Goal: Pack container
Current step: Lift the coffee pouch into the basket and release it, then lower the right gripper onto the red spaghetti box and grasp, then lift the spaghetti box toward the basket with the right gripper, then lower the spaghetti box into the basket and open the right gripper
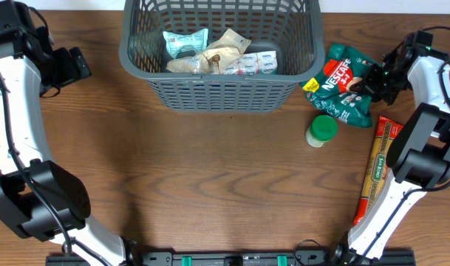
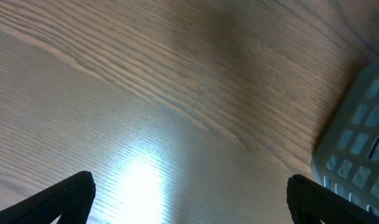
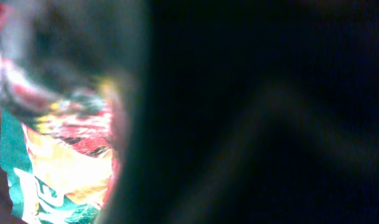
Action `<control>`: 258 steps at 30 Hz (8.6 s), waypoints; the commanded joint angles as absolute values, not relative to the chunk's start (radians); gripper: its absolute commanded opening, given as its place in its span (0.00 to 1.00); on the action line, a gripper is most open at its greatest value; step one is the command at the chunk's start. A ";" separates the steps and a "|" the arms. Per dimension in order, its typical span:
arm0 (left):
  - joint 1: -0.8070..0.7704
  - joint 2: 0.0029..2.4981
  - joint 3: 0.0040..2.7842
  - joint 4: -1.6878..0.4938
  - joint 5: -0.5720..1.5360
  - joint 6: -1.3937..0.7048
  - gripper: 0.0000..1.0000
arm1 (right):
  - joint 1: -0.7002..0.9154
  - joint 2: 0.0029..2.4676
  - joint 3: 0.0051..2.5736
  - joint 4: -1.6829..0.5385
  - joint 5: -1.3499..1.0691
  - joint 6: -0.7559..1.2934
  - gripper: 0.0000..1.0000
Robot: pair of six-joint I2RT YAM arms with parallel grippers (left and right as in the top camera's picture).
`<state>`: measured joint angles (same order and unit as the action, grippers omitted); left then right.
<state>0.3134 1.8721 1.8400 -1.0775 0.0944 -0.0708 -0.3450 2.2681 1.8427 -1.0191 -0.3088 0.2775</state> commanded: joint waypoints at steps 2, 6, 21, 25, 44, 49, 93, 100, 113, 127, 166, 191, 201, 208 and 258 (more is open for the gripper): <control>0.318 1.872 1.840 -1.085 0.097 -0.057 0.98 | -0.321 2.175 1.808 -1.044 -0.244 0.257 0.01; 0.318 1.872 1.840 -1.085 0.097 -0.039 0.99 | -0.321 2.019 1.822 -1.043 -0.185 0.257 0.01; 0.318 1.872 1.840 -1.085 0.097 -0.035 0.99 | -0.267 1.503 1.827 -0.786 -0.042 0.197 0.01; 0.313 1.872 1.840 -1.088 0.097 -0.034 0.99 | -0.173 1.470 1.827 -0.627 -0.091 0.056 0.01; 0.284 1.872 1.840 -1.098 0.097 -0.008 0.99 | 0.209 1.663 1.938 -0.501 -0.307 -0.423 0.01; 0.284 1.872 1.840 -1.098 0.097 -0.008 0.99 | 0.271 1.742 1.944 -0.534 -0.307 -0.542 0.01; 0.284 1.872 1.840 -1.098 0.097 -0.008 0.99 | 0.298 1.918 2.098 -0.741 -0.130 -0.414 0.99; 0.284 1.872 1.840 -1.098 0.097 -0.008 0.99 | 0.208 1.885 2.386 -0.987 0.157 0.105 0.99; 0.284 1.872 1.840 -1.098 0.097 -0.008 0.99 | -0.251 1.813 2.446 -1.679 0.145 0.449 0.99; 0.284 1.872 1.840 -1.098 0.097 -0.008 0.99 | -0.516 1.514 1.948 -1.694 0.081 0.358 0.99; 0.284 1.872 1.840 -1.099 0.097 -0.008 0.99 | -0.564 1.526 0.732 -0.587 0.051 0.111 0.99; 0.284 1.872 1.840 -1.098 0.097 -0.008 0.99 | -0.562 1.664 0.757 -0.503 -0.168 0.157 0.02; 0.284 1.872 1.840 -1.098 0.097 -0.008 0.99 | -0.494 1.585 1.091 -0.726 -0.315 0.159 0.01; 0.284 1.872 1.840 -1.098 0.097 -0.008 0.99 | -0.403 1.565 1.537 -0.949 -0.282 0.152 0.01; 0.284 1.872 1.840 -1.099 0.097 -0.008 0.99 | 0.489 2.180 2.590 -1.047 -0.222 -0.776 0.01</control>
<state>0.2821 1.8721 1.8400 -1.0958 0.0978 -0.0219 0.4870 2.1784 2.5534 -1.0603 -0.1574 -0.7238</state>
